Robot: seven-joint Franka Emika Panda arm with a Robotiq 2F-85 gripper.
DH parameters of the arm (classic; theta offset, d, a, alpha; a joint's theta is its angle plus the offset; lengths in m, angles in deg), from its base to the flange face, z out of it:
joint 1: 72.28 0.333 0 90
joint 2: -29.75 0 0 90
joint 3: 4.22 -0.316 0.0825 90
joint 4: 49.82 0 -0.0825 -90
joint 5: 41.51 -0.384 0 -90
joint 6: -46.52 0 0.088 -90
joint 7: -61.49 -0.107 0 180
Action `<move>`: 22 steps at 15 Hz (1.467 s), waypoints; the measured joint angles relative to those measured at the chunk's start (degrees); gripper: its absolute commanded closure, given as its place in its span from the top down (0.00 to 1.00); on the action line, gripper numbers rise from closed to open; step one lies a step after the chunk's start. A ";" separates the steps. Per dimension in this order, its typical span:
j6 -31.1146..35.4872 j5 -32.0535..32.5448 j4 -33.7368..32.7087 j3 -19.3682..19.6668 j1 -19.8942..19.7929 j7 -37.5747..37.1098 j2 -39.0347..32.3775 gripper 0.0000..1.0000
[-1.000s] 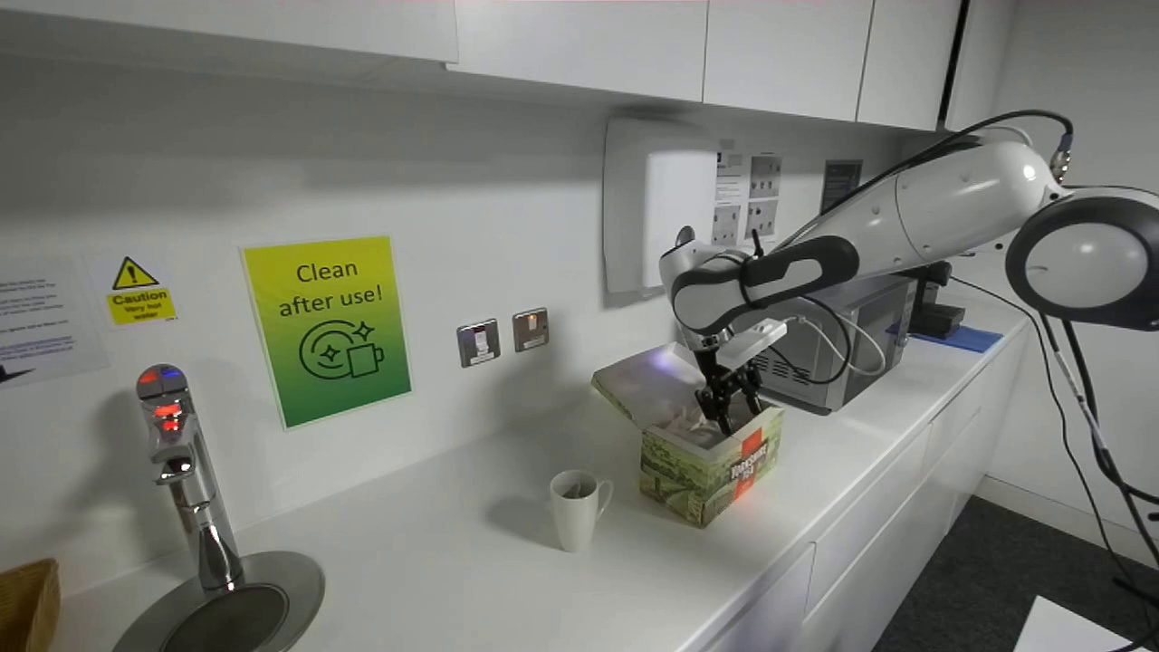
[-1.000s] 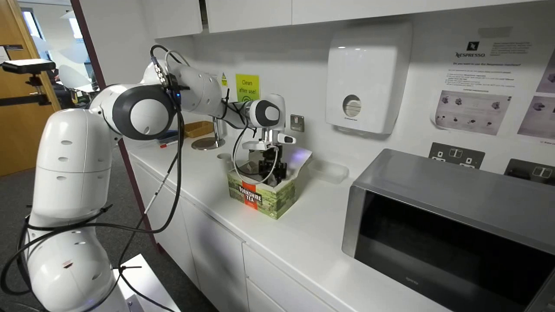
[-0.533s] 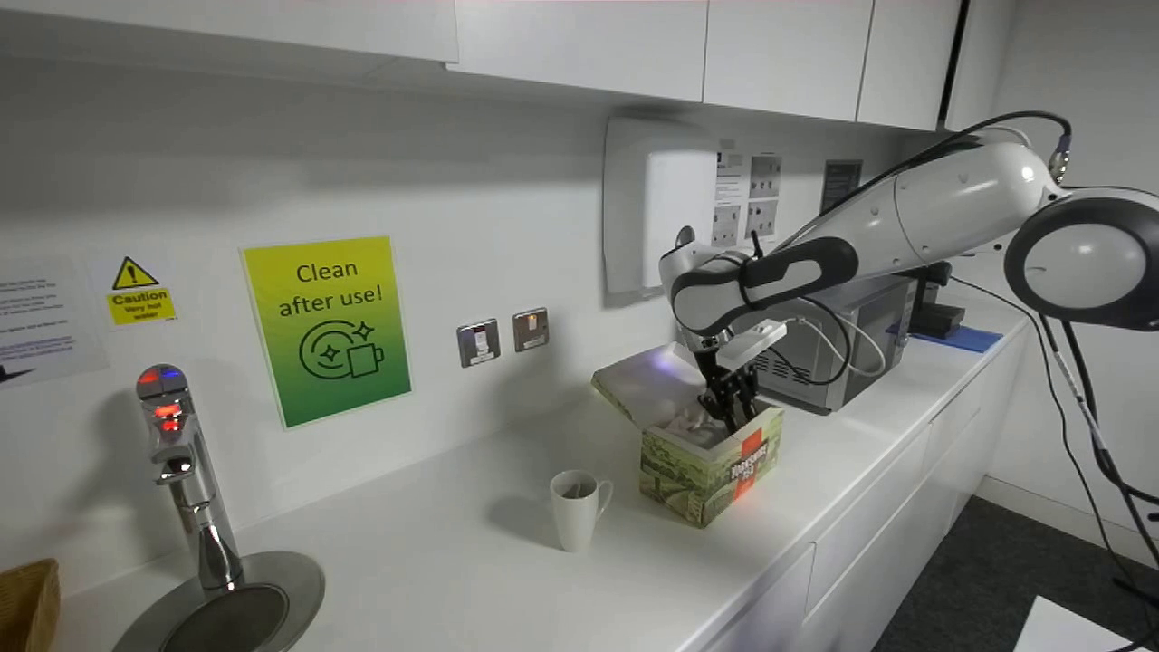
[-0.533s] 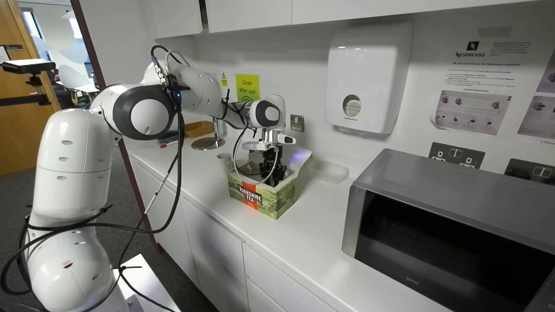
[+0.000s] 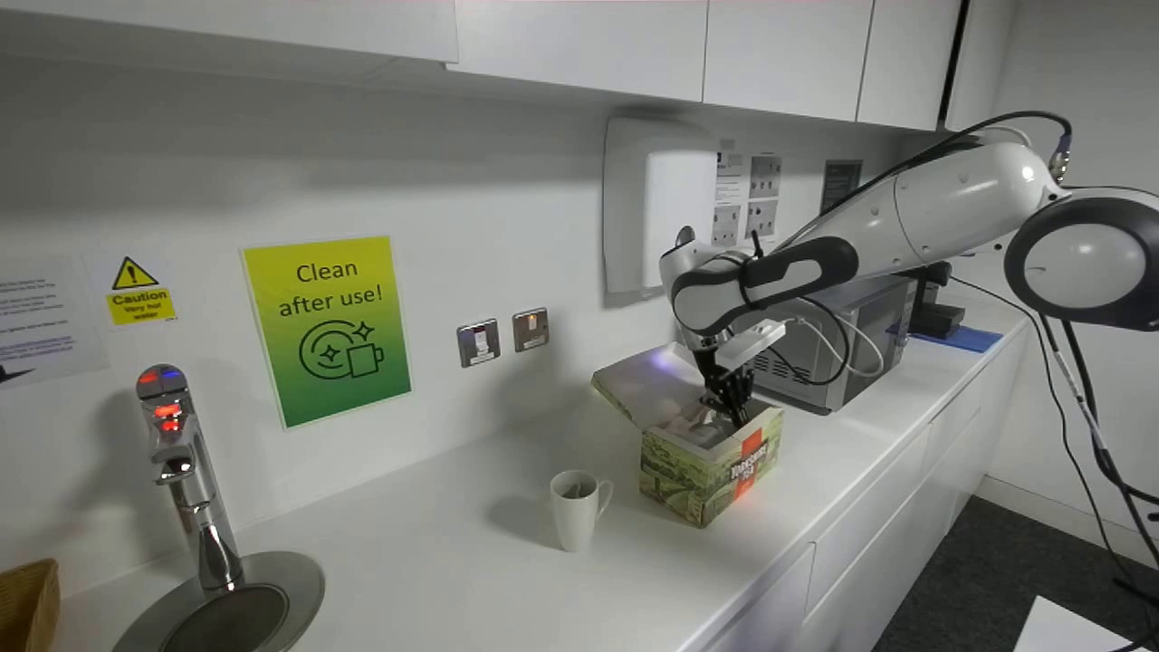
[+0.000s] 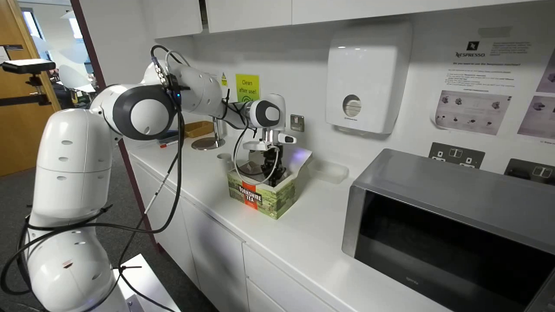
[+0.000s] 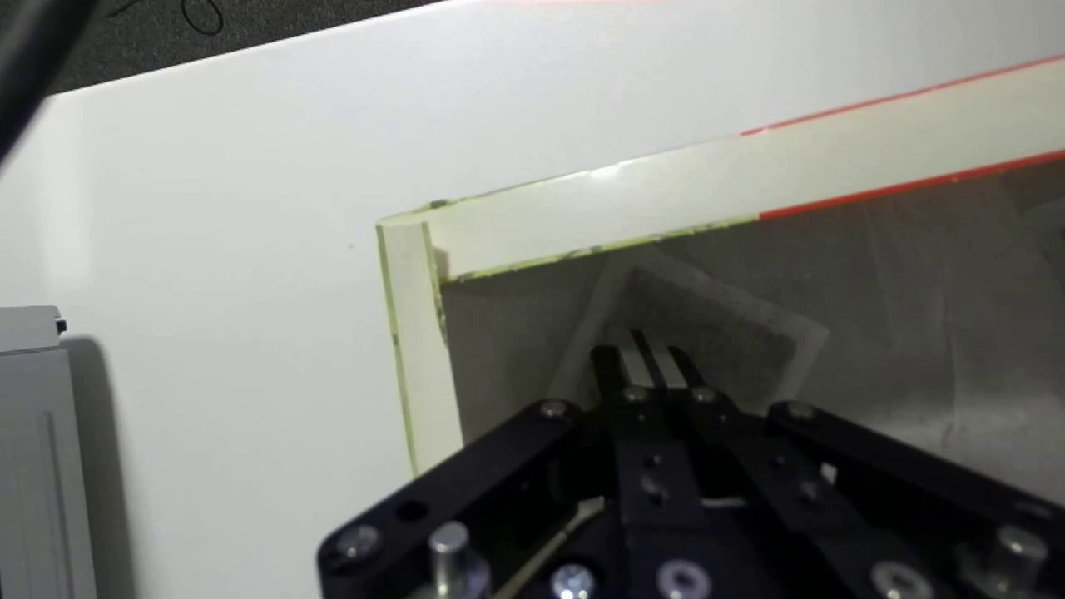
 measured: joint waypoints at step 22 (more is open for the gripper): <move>2.21 -0.08 0.00 -0.62 0.11 0.00 1.18 0.95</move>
